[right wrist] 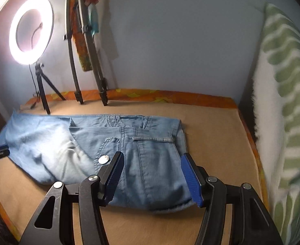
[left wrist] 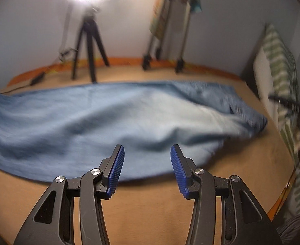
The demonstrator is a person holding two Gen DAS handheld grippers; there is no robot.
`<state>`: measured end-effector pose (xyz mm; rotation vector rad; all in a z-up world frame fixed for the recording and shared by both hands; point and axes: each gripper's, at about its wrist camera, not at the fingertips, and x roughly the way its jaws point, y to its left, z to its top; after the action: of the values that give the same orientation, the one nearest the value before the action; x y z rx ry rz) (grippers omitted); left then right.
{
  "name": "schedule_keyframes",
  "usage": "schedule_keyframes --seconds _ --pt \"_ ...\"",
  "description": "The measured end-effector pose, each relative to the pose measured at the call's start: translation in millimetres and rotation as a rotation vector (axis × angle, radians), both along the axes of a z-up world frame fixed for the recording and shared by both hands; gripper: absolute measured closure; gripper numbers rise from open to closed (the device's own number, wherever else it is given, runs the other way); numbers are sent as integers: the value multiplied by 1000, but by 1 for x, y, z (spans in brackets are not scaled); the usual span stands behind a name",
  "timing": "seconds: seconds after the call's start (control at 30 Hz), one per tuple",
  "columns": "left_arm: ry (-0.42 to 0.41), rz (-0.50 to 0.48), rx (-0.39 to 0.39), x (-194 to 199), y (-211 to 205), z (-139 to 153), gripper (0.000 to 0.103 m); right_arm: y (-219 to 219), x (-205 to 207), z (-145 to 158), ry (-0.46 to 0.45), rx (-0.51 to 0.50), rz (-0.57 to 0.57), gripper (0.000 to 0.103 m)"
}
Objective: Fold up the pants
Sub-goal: 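Move the right tool to the jeans waistband and close on it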
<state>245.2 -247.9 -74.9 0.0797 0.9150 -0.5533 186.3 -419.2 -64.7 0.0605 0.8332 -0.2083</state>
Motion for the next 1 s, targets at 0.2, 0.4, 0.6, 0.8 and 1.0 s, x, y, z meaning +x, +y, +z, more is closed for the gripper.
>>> schedule_keyframes --seconds 0.2,0.4,0.6,0.8,1.0 --pt "86 -25 -29 7 -13 -24 57 17 53 -12 32 -46 220 43" --pt "132 -29 -1 22 -13 -48 57 53 109 -43 118 -86 428 43" --pt "139 -39 -25 26 -7 -50 57 21 144 -68 232 -108 439 43" --pt "129 -45 -15 25 -8 -50 57 6 150 -77 258 -10 507 31" --pt "119 -48 -15 26 -9 -51 56 18 154 -105 340 -94 554 29"
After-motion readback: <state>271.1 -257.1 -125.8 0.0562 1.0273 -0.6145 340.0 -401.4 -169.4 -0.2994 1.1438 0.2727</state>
